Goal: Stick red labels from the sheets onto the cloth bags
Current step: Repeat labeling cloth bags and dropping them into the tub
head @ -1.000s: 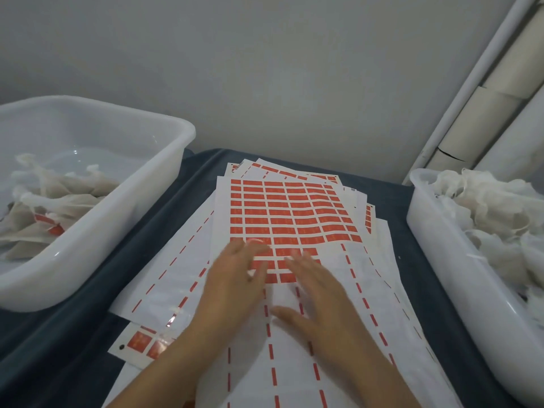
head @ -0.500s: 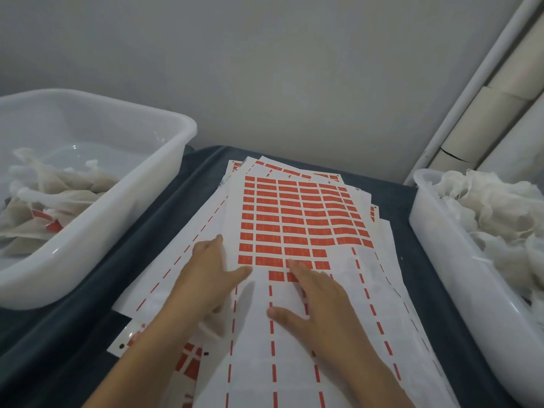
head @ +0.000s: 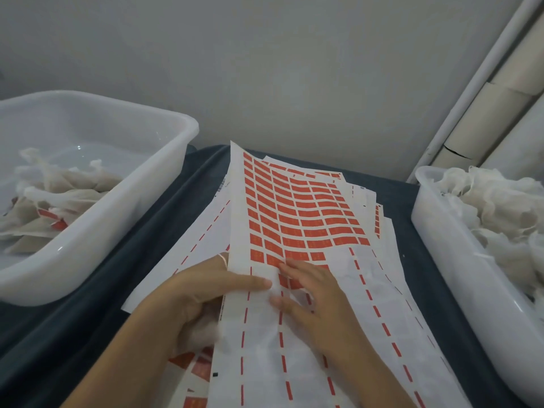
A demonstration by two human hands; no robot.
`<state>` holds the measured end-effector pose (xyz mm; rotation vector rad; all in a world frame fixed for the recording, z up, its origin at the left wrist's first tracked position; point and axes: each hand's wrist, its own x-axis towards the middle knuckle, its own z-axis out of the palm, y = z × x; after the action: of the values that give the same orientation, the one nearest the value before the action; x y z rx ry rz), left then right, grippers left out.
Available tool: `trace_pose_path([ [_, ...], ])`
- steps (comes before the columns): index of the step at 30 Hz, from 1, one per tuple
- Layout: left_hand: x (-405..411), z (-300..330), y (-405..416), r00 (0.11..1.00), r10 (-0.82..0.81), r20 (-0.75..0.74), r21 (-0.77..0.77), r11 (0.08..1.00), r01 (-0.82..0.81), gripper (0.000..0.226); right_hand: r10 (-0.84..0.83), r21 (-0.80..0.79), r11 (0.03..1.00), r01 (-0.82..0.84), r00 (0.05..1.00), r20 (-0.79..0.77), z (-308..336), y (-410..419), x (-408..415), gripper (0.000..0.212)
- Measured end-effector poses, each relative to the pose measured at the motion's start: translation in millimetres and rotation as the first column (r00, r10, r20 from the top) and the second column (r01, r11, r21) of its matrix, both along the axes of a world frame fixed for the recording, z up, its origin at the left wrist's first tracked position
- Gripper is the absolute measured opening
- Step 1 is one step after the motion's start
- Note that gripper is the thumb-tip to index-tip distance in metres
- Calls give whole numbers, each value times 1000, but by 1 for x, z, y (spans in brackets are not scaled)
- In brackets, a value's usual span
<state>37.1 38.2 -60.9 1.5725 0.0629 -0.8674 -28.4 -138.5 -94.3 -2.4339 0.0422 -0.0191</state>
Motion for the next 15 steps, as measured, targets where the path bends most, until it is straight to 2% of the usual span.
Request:
trace_pose_path([
  [4,1,-3,-3,999,31,-17,-21,999,-32,47,-6,8,1000,6,999,38,4,-1,-1,56],
  [7,-1,-4,-3,1000,28,0,-77,997,-28,55,-54,44,998,49,990,127,9,-2,-4,49],
  [10,-5,-5,-3,999,12,38,-106,994,-8,57,-109,80,992,94,970,216,11,-4,-7,53],
  [15,-5,-7,-10,995,42,88,-117,993,-32,61,-123,118,989,92,949,291,12,-4,-9,46],
])
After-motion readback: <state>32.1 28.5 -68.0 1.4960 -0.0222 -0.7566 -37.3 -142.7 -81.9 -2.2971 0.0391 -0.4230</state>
